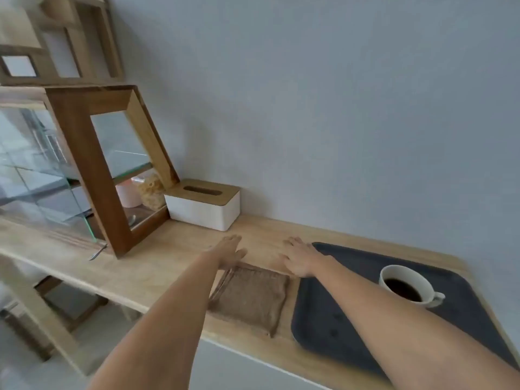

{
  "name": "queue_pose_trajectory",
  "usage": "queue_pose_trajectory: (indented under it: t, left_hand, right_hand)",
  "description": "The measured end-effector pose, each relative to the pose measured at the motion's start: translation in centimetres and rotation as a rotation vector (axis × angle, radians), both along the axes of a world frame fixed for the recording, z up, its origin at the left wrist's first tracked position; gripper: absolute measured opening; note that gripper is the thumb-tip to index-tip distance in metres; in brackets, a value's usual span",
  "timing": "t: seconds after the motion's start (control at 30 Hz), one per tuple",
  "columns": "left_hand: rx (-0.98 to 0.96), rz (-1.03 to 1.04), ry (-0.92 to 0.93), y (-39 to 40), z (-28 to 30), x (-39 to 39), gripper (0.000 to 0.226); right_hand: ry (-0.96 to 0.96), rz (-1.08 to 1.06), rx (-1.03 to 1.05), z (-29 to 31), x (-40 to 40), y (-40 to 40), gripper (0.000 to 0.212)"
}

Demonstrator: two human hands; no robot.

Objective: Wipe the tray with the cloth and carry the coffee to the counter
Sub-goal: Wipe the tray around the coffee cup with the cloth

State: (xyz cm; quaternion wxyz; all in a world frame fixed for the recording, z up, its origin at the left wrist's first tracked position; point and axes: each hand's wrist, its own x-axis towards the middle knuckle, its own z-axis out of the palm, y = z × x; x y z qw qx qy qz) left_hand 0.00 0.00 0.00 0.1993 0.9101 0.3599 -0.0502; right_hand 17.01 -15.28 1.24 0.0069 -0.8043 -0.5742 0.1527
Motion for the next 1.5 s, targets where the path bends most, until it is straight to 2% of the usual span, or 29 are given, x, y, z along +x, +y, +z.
queue_pose_trajectory:
  t: [0.1,0.2,0.37,0.43,0.57,0.63,0.7,0.8,0.93,1.07,1.2,1.27,1.37,1.43,1.5]
  left_hand:
    - [-0.042,-0.044,0.027,-1.0,-1.3,-0.8,0.06]
    - [-0.021,-0.052,0.013,-2.1,-2.1,-1.6,0.055]
    - [0.024,-0.092,-0.208,-2.3,-3.0,-2.6,0.025]
    - [0.036,-0.115,-0.264,-2.7,-3.0,-2.8,0.013]
    - [0.036,-0.136,-0.275,-3.1,-2.2,-3.1,0.017]
    - [0.0,-0.177,-0.278,-3.1,-1.3,-3.5,0.018]
    - [-0.038,-0.225,-0.275,-3.4,0.3,-3.7,0.009]
    - [-0.066,-0.293,-0.323,-4.8,4.1,-3.4,0.013]
    - [-0.113,-0.368,-0.352,-7.7,8.6,-1.6,0.005]
    - [-0.226,-0.44,-0.397,-10.6,10.0,1.7,0.005]
    - [-0.296,-0.451,-0.291,-12.7,7.7,5.1,0.018]
    - [-0.265,-0.425,-0.226,-13.3,5.3,6.2,0.028]
    - [-0.134,-0.344,-0.193,-14.2,2.4,5.8,0.068]
    - [-0.211,-0.286,-0.248,-15.6,1.1,4.3,0.094]
    - [-0.281,-0.249,-0.249,-17.5,-0.4,2.5,0.118]
  right_hand:
    - [-0.007,0.03,-0.093,-1.5,-1.4,0.2,0.069]
    - [-0.001,0.017,-0.059,-2.9,-2.5,0.0,0.072]
    - [0.155,-0.017,0.232,-3.5,-3.6,-1.3,0.037]
    - [0.223,-0.014,0.268,-3.3,-3.9,-1.9,0.03]
    - [0.338,0.024,0.308,-1.9,-4.5,-2.8,0.014]
    - [0.4,0.02,0.352,-0.5,-4.7,-3.5,0.015]
    - [0.47,0.027,0.392,1.3,-4.6,-4.6,0.016]
    - [0.543,0.034,0.455,4.5,-3.8,-7.1,0.018]
    - [0.557,-0.012,0.519,8.5,-1.8,-11.1,0.018]
    - [0.515,-0.11,0.524,10.5,0.9,-14.7,0.017]
    - [0.344,-0.213,0.446,9.3,1.9,-16.8,0.016]
    - [0.176,-0.241,0.343,7.4,1.9,-17.2,0.018]
    - [-0.127,-0.174,0.235,4.3,1.1,-17.6,0.03]
    - [-0.149,-0.108,0.255,2.2,0.2,-17.7,0.04]
    - [-0.053,-0.094,0.278,0.3,-0.7,-17.6,0.046]
